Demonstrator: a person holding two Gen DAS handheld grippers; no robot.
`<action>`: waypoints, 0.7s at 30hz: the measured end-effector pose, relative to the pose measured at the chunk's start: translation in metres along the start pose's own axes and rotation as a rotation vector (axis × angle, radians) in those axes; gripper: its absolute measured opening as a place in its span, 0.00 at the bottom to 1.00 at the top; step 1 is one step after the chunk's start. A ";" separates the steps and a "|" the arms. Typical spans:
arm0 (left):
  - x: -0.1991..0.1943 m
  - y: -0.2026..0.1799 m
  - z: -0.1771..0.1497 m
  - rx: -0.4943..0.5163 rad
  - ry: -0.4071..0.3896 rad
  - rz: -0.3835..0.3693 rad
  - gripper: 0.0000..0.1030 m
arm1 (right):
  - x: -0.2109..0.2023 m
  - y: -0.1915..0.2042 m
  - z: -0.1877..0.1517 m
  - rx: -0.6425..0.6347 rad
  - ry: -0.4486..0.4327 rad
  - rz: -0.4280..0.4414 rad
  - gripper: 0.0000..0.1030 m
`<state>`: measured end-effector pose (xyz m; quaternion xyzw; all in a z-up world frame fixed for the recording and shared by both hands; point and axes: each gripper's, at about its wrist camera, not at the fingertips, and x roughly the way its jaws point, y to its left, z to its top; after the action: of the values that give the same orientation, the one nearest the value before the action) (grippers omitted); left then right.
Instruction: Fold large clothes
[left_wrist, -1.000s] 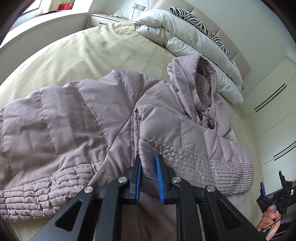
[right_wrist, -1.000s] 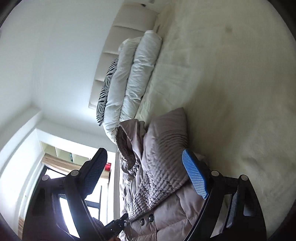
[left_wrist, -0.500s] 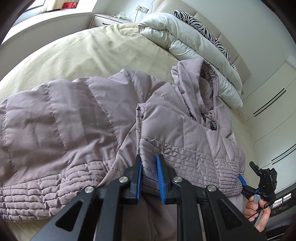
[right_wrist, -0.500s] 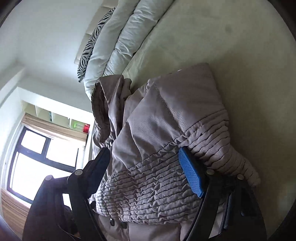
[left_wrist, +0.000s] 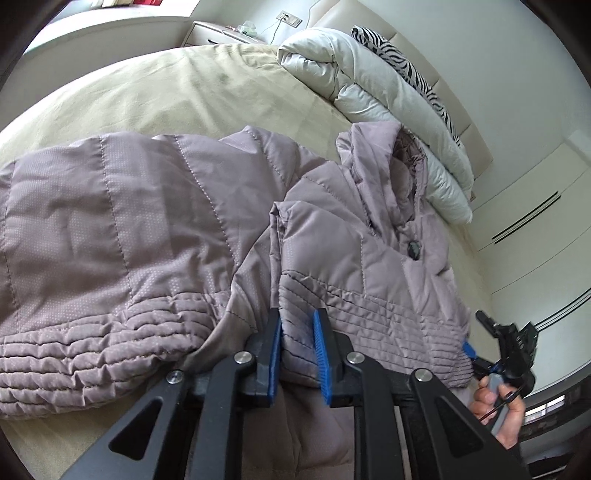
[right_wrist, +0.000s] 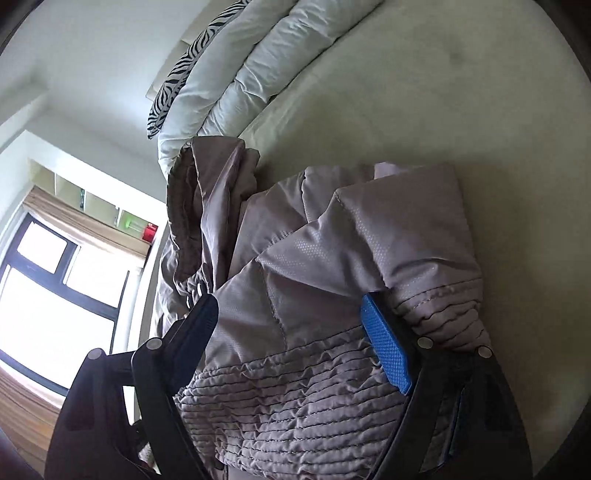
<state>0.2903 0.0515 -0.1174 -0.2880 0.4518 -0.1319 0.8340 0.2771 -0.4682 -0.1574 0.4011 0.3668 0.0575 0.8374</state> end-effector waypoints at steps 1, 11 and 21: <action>-0.009 0.003 0.002 -0.018 -0.012 -0.022 0.20 | -0.004 0.004 -0.002 -0.014 -0.009 -0.022 0.77; -0.195 0.108 -0.034 -0.252 -0.291 -0.086 0.78 | -0.092 0.093 -0.076 -0.195 -0.098 0.072 0.78; -0.290 0.254 -0.124 -0.746 -0.452 -0.119 0.79 | -0.111 0.149 -0.189 -0.202 0.017 0.212 0.78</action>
<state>0.0163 0.3490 -0.1263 -0.6168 0.2574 0.0587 0.7416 0.1014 -0.2925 -0.0648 0.3508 0.3218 0.1853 0.8597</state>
